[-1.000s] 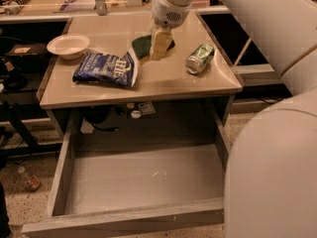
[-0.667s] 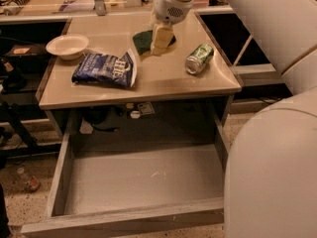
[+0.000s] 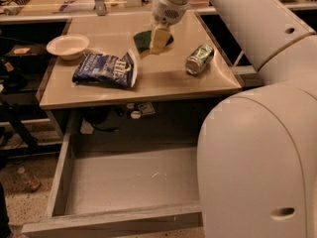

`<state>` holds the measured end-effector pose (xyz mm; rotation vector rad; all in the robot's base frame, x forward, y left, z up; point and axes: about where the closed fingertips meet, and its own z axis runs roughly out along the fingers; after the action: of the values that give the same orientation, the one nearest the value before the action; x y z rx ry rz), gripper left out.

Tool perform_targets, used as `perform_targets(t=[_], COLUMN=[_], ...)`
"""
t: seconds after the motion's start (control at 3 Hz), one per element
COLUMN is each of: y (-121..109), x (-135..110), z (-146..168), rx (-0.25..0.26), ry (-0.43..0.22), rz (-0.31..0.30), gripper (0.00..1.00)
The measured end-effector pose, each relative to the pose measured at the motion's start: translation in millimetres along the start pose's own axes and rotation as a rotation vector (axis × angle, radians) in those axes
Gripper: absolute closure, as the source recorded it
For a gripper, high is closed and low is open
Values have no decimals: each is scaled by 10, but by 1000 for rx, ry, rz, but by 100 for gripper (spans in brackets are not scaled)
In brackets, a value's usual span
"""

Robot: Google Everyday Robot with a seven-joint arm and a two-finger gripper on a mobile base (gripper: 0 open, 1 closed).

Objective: Pick sponge from top drawer and place on counter

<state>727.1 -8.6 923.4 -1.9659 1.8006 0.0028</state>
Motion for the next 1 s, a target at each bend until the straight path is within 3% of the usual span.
perform_targets(t=[1.0], y=[-522], x=[153], z=[226], rx=[37], ry=[44], rz=[10], gripper=[100])
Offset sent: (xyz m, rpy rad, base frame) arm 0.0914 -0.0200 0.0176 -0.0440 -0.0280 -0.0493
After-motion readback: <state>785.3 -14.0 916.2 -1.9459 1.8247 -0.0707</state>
